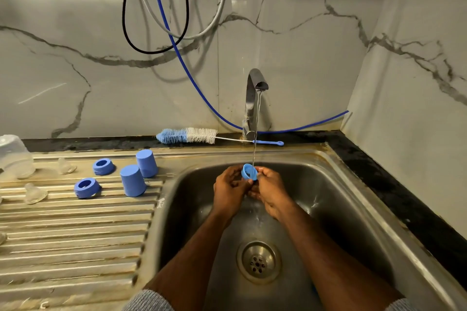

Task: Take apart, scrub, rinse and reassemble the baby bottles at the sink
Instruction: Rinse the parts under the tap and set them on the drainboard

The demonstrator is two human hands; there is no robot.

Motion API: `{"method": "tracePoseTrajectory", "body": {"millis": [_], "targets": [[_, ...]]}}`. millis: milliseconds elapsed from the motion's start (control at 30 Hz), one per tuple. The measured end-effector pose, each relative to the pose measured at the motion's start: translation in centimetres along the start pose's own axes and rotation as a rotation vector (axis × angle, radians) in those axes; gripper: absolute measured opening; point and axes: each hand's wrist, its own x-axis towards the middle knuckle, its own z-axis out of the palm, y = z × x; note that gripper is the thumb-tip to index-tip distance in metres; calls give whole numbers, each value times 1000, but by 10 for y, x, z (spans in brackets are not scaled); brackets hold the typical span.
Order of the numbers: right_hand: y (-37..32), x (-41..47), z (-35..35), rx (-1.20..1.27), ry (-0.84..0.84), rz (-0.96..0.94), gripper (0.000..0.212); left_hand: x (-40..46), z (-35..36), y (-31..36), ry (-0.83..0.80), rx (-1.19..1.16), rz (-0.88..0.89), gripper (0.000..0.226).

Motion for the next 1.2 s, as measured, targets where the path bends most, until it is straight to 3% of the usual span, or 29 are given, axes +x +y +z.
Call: {"method": "tracePoseTrajectory", "body": {"millis": [267, 467, 600, 833, 967, 1200], "targets": [[-1, -5, -4, 11, -59, 105, 28, 2, -2, -1, 4, 13, 15, 23], [-3, 1, -12, -77, 88, 75, 20, -1, -2, -1, -95, 16, -99, 22], [-7, 5, -17, -277, 223, -37, 18, -3, -2, -4, -207, 94, -224, 31], [-13, 2, -21, -830, 392, -296, 16, -9, 5, -3, -297, 116, -275, 30], [-15, -3, -16, -880, 393, -399, 9, -10, 4, -2, -283, 108, -248, 24], [-12, 0, -15, -787, 388, -500, 10, -8, 3, -1, -252, 99, -184, 35]]}}
